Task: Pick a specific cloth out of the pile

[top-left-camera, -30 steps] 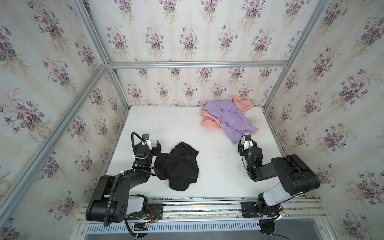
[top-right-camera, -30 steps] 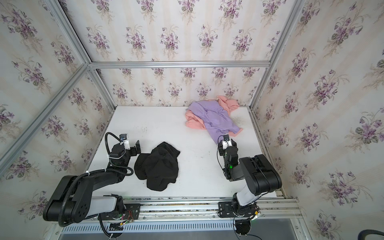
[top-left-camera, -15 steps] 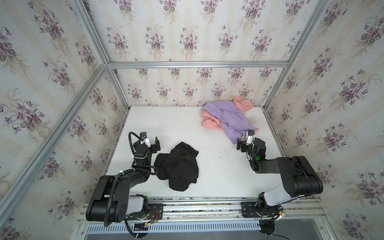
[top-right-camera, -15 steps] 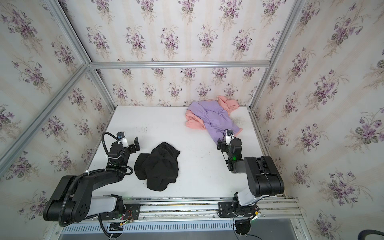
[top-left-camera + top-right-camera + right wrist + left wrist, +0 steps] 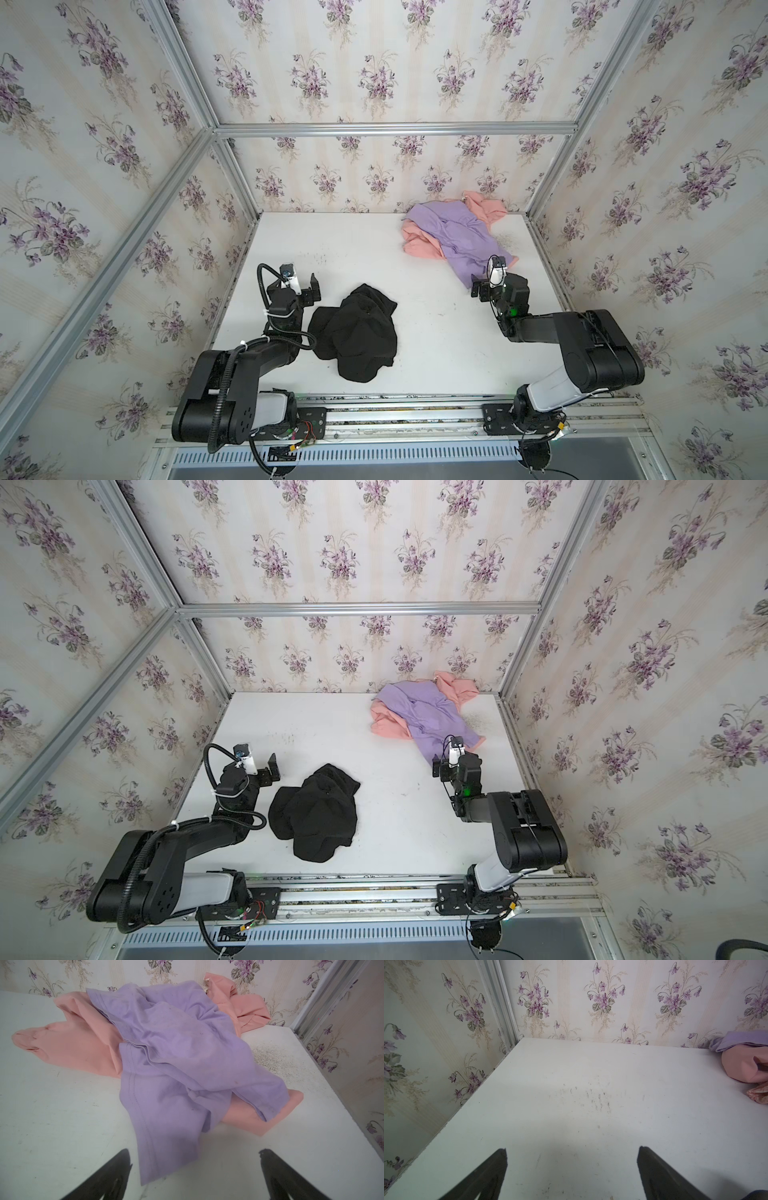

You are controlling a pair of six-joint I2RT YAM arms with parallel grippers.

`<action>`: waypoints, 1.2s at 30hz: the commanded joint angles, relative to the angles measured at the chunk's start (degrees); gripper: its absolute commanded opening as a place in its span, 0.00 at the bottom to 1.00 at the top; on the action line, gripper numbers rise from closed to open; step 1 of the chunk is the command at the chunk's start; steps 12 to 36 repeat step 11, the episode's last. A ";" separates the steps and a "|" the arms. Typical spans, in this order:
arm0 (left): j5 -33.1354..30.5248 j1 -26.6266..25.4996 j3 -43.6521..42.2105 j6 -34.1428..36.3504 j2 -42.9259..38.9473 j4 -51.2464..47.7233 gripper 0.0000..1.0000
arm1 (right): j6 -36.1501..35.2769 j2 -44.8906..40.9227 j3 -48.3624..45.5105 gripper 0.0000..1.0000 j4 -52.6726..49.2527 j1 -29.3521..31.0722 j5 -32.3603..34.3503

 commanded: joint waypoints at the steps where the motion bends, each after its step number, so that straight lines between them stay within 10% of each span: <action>1: -0.10 0.09 0.47 -0.11 0.01 2.19 1.00 | 0.84 0.16 1.42 1.00 -1.61 -0.74 -1.95; 36: -0.05 0.10 0.38 -0.19 -0.03 2.19 1.00 | 0.76 -0.38 0.48 1.00 -0.43 -0.89 -1.77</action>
